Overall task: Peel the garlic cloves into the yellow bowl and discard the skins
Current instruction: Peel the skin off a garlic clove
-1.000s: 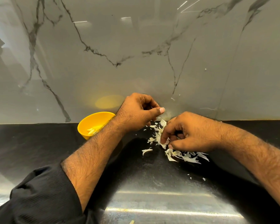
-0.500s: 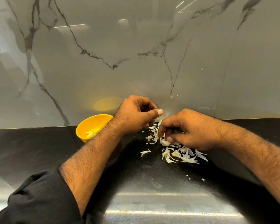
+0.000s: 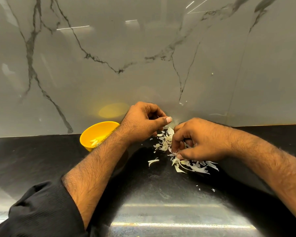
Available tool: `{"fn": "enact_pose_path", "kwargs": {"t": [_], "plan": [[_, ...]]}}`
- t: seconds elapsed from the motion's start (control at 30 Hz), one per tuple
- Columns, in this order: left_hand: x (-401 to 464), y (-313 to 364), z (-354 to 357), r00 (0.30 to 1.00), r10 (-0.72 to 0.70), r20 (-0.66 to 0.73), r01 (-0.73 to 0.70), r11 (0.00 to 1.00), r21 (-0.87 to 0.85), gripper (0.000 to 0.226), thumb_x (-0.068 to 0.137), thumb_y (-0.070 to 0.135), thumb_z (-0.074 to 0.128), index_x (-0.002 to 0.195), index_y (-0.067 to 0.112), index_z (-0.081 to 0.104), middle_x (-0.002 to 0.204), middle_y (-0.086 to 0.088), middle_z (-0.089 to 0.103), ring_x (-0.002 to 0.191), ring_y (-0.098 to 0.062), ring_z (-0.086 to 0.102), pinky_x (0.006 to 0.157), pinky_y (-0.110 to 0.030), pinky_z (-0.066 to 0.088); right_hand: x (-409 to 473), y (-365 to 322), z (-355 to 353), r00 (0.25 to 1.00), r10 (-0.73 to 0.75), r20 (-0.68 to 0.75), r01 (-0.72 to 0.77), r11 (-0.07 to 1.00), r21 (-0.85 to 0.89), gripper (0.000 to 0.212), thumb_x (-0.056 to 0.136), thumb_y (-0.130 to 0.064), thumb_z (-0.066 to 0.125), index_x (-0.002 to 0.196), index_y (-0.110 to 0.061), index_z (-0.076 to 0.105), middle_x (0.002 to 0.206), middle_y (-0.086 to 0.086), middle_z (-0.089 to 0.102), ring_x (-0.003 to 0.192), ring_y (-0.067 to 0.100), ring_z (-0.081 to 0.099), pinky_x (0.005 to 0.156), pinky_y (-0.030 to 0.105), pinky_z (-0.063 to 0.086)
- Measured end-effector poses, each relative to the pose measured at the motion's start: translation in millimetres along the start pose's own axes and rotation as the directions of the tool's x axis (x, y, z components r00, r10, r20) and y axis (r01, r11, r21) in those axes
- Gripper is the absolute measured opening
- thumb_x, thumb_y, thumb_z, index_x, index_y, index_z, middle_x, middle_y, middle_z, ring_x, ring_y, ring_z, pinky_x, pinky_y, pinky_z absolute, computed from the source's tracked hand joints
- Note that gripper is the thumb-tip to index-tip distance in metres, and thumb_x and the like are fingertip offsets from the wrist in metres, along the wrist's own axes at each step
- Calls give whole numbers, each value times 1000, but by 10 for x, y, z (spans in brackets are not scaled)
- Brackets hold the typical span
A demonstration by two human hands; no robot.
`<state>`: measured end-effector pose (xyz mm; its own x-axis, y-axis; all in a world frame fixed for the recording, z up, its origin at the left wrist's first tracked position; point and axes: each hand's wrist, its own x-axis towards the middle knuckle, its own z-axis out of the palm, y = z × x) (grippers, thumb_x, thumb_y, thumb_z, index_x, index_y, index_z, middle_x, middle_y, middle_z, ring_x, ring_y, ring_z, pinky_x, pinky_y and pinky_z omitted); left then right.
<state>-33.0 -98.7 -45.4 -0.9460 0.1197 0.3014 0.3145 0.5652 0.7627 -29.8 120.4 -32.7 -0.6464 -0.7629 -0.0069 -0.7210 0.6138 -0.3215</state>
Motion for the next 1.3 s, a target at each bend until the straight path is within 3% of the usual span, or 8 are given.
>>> {"fn": "enact_pose_path", "kwargs": {"t": [0.1, 0.27, 0.5, 0.6, 0.8, 1.03, 1.2, 1.3], "plan": [[-14, 17, -11, 1000, 3, 6, -3, 1000, 7, 18, 94, 29, 81, 96, 12, 76, 77, -5, 78, 65, -13, 76, 62, -29, 62, -20, 37, -20, 997, 10, -72, -1, 992, 123, 5, 94, -38, 77, 95, -39, 72, 90, -14, 70, 78, 1, 64, 72, 27, 56], [-18, 33, -18, 1000, -3, 9, 3, 1000, 6, 18, 94, 30, 81, 96, 12, 76, 77, -5, 78, 59, -11, 73, 60, -24, 58, -78, 125, -141, 970, 34, -239, 64, 917, 393, 11, 88, -21, 85, 94, -26, 76, 87, -6, 77, 80, 10, 73, 78, 29, 60], [-49, 73, -44, 998, -22, 55, 29, 993, -118, 19, 94, 25, 80, 102, 8, 76, 81, -10, 78, 61, -10, 70, 54, -20, 53, -82, 276, -196, 933, 141, -330, -3, 923, 385, 20, 90, -19, 81, 99, -36, 82, 93, -15, 78, 93, 4, 72, 91, 33, 57], [-44, 69, -36, 994, 2, 105, 16, 986, -166, 19, 94, 25, 80, 103, 8, 76, 85, -13, 79, 65, -16, 70, 54, -26, 55, -92, 271, -203, 935, 166, -313, -18, 906, 424, 23, 91, -14, 80, 103, -33, 81, 90, -15, 79, 89, 2, 72, 84, 24, 53], [-50, 68, 25, 985, 22, 169, 7, 986, -166, 19, 91, 26, 83, 99, 10, 77, 84, -11, 79, 66, -16, 71, 57, -29, 55, -67, 285, -200, 919, 265, -291, -35, 791, 610, 25, 79, -11, 89, 100, -13, 75, 84, 6, 80, 79, 22, 79, 75, 34, 61], [-56, 66, 23, 987, 14, 161, 12, 987, -159, 20, 93, 27, 81, 100, 10, 76, 84, -11, 79, 65, -16, 70, 57, -28, 55, -73, 315, -181, 901, 277, -335, -28, 807, 590, 16, 82, -12, 86, 92, -25, 85, 81, -3, 77, 73, 3, 68, 66, 14, 52], [-47, 62, 8, 990, 8, 139, 12, 990, -142, 19, 94, 28, 80, 100, 11, 76, 84, -9, 79, 67, -18, 72, 60, -29, 59, -53, 353, -182, 893, 317, -320, -24, 743, 669, 14, 83, -11, 83, 97, -13, 81, 93, 6, 80, 89, 23, 77, 81, 39, 64], [-45, 53, 1, 991, -3, 130, 21, 990, -139, 19, 94, 28, 80, 101, 11, 76, 84, -9, 79, 67, -17, 72, 60, -28, 58, -55, 358, -201, 902, 346, -258, -48, 675, 737, 18, 86, -3, 79, 103, 0, 74, 96, 12, 81, 94, 29, 79, 84, 44, 63]]}}
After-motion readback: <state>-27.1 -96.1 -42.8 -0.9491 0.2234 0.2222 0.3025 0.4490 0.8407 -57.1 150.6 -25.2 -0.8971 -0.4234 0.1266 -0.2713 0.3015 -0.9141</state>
